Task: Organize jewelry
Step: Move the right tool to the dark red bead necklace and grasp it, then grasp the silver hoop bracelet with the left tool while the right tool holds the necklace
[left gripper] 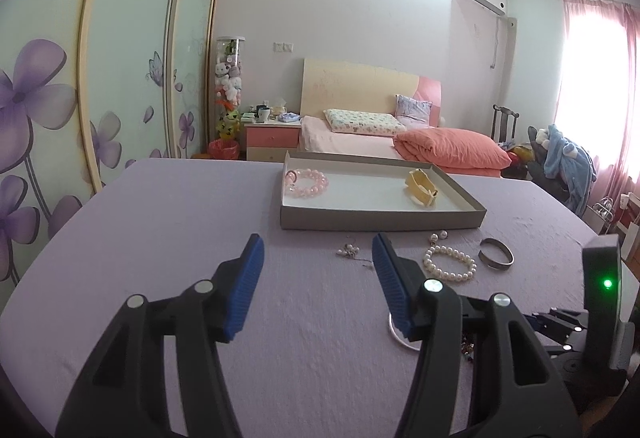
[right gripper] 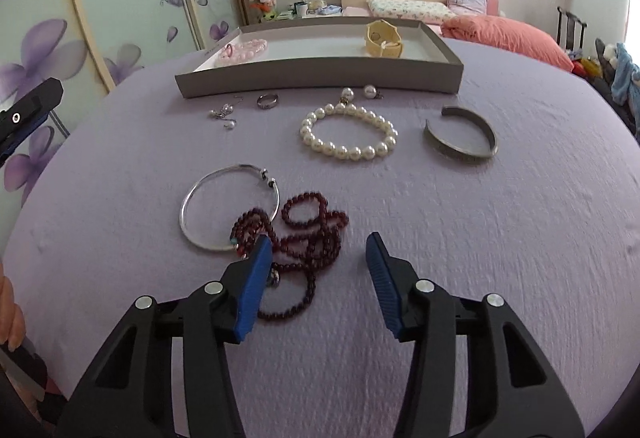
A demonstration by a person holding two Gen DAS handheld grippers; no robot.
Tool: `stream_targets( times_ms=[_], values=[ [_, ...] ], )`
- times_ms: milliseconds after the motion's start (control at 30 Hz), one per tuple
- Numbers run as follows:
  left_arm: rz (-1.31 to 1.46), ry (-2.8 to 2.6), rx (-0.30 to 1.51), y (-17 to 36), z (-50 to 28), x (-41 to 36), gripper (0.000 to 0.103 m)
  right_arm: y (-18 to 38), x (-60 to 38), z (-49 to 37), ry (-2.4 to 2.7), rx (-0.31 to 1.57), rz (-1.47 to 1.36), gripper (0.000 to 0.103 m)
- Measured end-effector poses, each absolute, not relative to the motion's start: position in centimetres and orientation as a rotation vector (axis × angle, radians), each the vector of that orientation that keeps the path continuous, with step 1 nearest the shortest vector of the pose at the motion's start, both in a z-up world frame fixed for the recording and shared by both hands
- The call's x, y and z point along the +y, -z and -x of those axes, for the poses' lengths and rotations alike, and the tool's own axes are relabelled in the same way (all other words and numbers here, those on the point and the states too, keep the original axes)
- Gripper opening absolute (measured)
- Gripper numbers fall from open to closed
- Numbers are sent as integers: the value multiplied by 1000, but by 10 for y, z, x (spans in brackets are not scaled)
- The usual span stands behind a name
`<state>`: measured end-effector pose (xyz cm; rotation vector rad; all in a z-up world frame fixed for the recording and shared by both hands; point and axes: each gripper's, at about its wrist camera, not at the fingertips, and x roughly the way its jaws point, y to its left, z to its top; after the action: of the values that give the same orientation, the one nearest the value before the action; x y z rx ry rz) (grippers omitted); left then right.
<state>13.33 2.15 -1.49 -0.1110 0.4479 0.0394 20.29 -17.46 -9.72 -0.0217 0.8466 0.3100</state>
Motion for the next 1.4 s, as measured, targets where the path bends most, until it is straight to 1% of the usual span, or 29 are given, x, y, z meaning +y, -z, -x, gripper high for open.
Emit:
stream_targets(
  times_ms=[33, 67, 133, 167, 200, 233, 467, 867, 967, 1100, 1233, 1400],
  values=[
    [109, -40, 449, 15, -134, 21, 56, 97, -174, -205, -312, 851, 22, 48],
    [108, -37, 450, 15, -134, 20, 56, 98, -173, -206, -316, 851, 25, 41],
    [109, -31, 455, 16, -137, 18, 56, 98, -170, -204, -335, 847, 34, 31],
    [109, -27, 458, 17, -138, 17, 56, 97, -171, -202, -331, 843, 45, 20],
    [110, -21, 466, 18, -140, 15, 55, 97, -171, -201, -327, 841, 52, 14],
    [110, -15, 474, 20, -142, 14, 55, 99, -172, -200, -321, 843, 60, 10],
    [92, 32, 531, 31, -150, -5, 53, 93, -197, -198, -304, 814, -7, 9],
    [71, 93, 640, 53, -160, -44, 55, 38, -245, -190, -244, 622, -101, 9],
    [66, 95, 668, 58, -163, -54, 58, 30, -252, -191, -234, 595, -110, 9],
    [41, 91, 710, 63, -169, -66, 67, 24, -264, -193, -208, 571, -136, 9],
    [5, 72, 774, 71, -178, -77, 70, 26, -267, -196, -210, 577, -138, 9],
    [-14, 65, 857, 81, -191, -81, 71, 31, -264, -197, -235, 588, -146, 9]
  ],
)
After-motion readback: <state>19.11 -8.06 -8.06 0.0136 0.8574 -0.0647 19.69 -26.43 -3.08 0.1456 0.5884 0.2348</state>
